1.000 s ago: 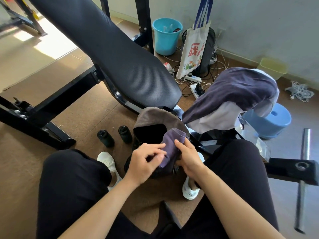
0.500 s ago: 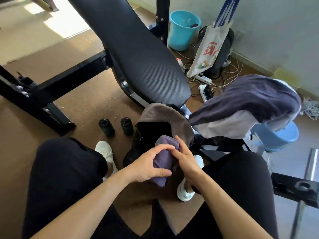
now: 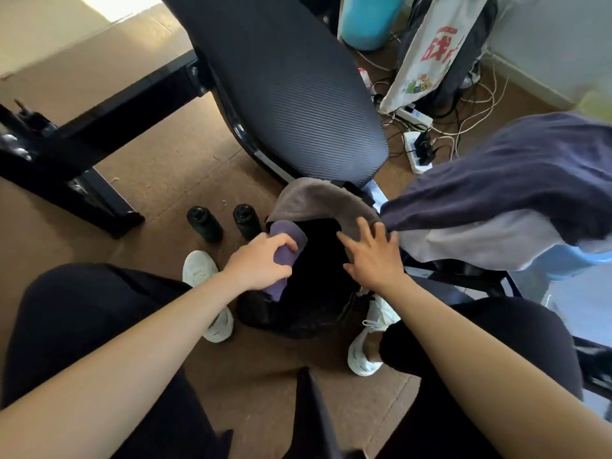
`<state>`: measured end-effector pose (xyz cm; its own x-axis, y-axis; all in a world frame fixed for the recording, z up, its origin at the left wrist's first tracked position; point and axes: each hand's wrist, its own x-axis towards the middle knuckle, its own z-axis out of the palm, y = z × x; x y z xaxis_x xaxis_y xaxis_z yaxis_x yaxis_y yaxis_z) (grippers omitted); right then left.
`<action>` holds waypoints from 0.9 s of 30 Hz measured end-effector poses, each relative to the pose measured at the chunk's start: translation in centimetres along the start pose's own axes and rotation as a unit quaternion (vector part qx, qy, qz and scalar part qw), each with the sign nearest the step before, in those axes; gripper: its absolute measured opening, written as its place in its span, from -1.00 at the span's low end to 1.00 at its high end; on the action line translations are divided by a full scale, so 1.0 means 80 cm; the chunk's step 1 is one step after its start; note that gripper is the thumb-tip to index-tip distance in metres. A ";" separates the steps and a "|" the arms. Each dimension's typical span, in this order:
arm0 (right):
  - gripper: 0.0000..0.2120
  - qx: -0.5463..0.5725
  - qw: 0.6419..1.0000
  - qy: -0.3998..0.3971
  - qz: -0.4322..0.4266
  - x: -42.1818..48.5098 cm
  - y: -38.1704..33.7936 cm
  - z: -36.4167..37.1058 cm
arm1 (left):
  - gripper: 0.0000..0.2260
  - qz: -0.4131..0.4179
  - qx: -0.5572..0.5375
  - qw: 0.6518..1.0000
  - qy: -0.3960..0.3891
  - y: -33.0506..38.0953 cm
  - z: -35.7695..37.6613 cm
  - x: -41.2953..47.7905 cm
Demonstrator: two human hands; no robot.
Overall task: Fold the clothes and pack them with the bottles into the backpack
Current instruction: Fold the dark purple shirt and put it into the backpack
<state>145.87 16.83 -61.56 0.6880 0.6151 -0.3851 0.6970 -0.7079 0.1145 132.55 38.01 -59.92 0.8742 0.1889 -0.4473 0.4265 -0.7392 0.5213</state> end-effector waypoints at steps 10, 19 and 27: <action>-0.12 0.055 0.994 0.092 0.032 0.045 0.033 -0.004 | -0.49 0.172 0.312 0.930 -0.088 -0.012 0.112 0.114; -0.12 0.128 0.986 0.105 0.020 0.052 0.044 0.001 | -0.53 0.100 0.392 0.900 -0.164 -0.025 0.204 0.185; -0.15 0.155 0.981 0.112 0.018 0.056 0.048 0.004 | -0.53 0.061 0.291 0.908 -0.296 -0.037 0.214 0.210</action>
<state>151.60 16.74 -63.10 0.7629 0.6235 -0.1710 0.6000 -0.7813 -0.1720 141.98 32.28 -81.43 0.5549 -0.1713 -0.8141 -0.0105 -0.9799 0.1990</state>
